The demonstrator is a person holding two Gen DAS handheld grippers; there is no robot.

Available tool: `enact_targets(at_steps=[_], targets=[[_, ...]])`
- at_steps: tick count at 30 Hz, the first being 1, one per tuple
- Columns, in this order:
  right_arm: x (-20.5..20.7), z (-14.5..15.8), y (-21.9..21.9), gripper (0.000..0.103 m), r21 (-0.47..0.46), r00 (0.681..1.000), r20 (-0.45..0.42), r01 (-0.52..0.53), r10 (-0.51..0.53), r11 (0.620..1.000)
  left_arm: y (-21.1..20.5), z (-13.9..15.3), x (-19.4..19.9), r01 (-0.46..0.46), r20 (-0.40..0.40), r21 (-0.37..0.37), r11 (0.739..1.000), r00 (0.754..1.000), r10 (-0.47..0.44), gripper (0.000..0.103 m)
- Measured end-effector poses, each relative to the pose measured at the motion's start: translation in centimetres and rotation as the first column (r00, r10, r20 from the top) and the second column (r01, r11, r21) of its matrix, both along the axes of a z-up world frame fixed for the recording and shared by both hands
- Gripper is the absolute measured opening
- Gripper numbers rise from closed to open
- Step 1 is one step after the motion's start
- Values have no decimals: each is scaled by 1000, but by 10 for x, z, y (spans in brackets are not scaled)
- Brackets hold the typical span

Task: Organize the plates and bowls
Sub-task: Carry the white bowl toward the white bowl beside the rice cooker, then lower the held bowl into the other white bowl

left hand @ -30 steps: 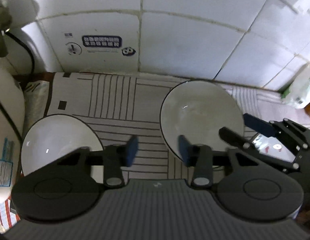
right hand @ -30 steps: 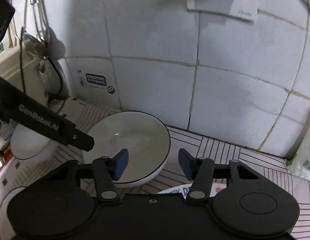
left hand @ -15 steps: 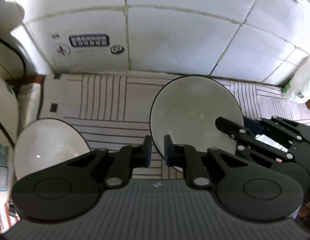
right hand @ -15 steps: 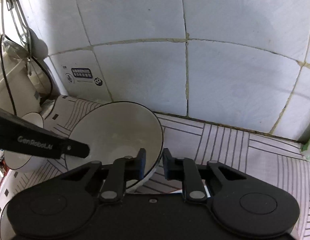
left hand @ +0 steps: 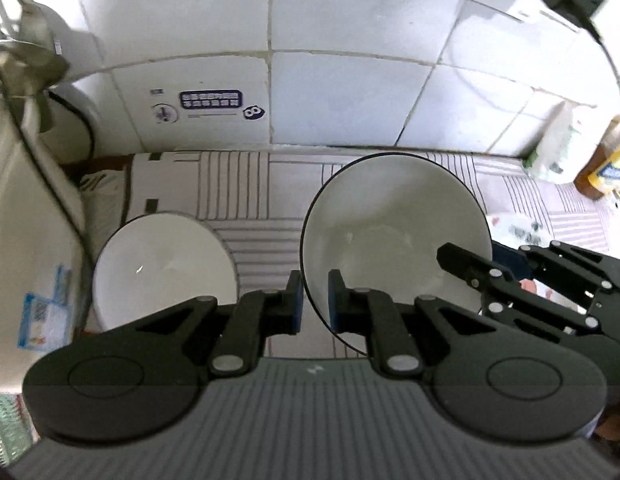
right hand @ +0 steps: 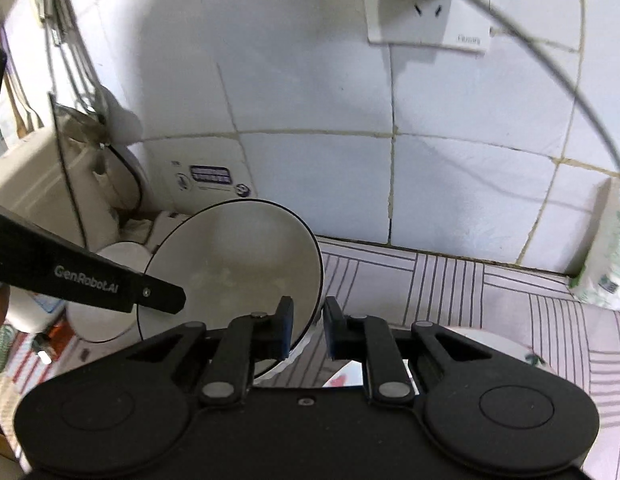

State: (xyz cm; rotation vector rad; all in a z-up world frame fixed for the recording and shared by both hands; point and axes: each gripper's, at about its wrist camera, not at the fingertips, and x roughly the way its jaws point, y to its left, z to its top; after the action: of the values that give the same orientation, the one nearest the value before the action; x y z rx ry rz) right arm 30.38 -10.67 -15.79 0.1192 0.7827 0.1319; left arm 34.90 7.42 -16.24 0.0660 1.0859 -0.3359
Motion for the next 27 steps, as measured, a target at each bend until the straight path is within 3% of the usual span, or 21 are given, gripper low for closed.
enact_targets(at_steps=[4,15,19,27], targets=[[-25,15,6,20,54,1000,-2,30,-30,998,11,12,-21,12,-23,-11,1000,1000,-12,11],[-99,35,32,20,64,997,22,71,-73,995,41,31,-83,84,-33,-18,996,996,-85,11],[-121,32,39,20,93,995,68,71,-78,993,51,26,-102,104,-29,-11,994,994,-105,11],[-139,16,59,20,98,994,43,93,-98,991,66,0,-116,103,-79,-10,995,992,-103,11]])
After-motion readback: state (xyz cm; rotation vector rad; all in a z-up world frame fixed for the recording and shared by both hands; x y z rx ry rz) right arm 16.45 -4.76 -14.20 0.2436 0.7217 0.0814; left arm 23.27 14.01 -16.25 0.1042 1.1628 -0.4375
